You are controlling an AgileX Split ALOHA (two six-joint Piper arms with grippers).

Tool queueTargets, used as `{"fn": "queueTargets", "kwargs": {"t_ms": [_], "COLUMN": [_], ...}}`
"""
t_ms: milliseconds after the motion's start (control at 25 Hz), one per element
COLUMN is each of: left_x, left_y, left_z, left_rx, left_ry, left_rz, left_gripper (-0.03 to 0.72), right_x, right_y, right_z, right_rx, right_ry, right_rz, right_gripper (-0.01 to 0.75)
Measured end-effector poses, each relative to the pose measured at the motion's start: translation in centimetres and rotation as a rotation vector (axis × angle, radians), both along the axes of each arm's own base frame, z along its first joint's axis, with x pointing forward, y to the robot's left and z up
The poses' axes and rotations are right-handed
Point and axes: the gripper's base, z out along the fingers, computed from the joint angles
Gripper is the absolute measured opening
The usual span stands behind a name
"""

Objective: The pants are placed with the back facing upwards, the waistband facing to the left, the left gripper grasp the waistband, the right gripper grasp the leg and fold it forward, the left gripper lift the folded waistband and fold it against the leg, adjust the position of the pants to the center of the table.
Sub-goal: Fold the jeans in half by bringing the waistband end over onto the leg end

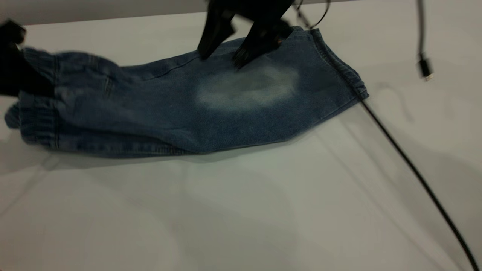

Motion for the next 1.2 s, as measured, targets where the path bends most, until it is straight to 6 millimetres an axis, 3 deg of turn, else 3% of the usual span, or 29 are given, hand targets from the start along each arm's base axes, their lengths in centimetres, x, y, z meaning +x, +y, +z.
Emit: {"fn": "queueTargets", "kwargs": {"t_ms": [200, 320, 560, 760, 840, 1000, 1200], "left_x": [-0.3, -0.6, -1.3, -0.9, -0.9, -1.0, -1.0], "left_y": [-0.2, -0.4, -1.3, -3.9, -4.5, -4.5, -4.5], "left_z": [3.0, 4.3, 6.5, 7.2, 7.2, 7.1, 7.2], "left_rx": [0.007, -0.005, -0.064, -0.097, -0.096, -0.089, -0.094], "left_ry": [-0.082, -0.102, -0.138, -0.171, -0.170, -0.168, -0.166], "left_rz": [-0.007, -0.004, -0.031, -0.079, -0.101, -0.108, -0.111], "left_gripper": [0.078, 0.078, 0.078, 0.078, 0.078, 0.078, 0.078], "right_x": [-2.2, -3.3, -5.2, -6.9, -7.1, -5.5, -2.6], "right_y": [3.3, 4.8, 7.4, 9.2, 9.1, 7.2, 4.6], "right_z": [-3.4, -4.4, -4.7, -4.7, -4.6, -2.9, 2.3], "right_rx": [-0.027, -0.022, -0.011, -0.004, -0.007, -0.033, 0.006], "right_ry": [0.042, 0.059, 0.059, 0.063, 0.084, 0.093, 0.034], "right_rz": [0.059, 0.073, 0.113, 0.171, 0.192, 0.210, 0.191], "right_gripper": [0.531, 0.531, 0.531, 0.531, 0.531, 0.528, 0.493]}}
